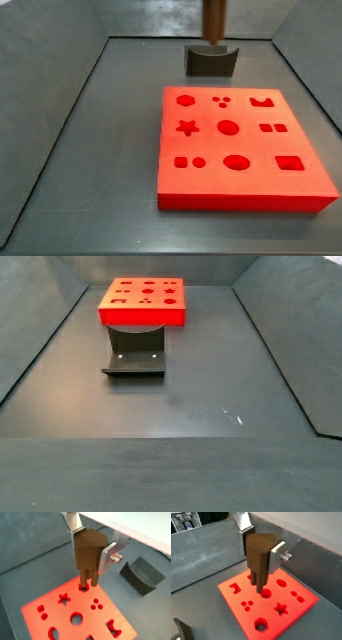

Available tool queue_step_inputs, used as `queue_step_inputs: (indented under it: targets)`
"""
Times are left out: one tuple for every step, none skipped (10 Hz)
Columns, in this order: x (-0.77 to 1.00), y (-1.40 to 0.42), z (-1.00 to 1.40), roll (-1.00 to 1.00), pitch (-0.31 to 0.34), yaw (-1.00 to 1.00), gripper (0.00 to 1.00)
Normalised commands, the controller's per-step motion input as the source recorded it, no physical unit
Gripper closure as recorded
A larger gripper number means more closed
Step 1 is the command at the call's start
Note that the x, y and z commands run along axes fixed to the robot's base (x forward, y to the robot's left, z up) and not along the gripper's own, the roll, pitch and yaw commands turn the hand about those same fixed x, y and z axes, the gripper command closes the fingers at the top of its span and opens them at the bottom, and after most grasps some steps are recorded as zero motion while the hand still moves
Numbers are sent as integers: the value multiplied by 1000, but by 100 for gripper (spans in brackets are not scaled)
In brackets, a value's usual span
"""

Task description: Insert the 3 prong object.

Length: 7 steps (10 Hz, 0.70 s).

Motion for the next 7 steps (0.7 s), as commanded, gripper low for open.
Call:
queue_step_inputs:
  targets:
    - [914, 0, -194, -39, -103, 183, 100]
    - [949, -9, -323, 129, 10, 129, 100]
    - [726, 0, -386, 206, 154, 129, 100]
    - [797, -86, -343, 310, 286, 46, 100]
    - [651, -83, -51, 414, 384, 0, 100]
    - [600, -123, -43, 387, 419, 0, 100]
    - [569, -174, -80, 344, 441, 0, 100]
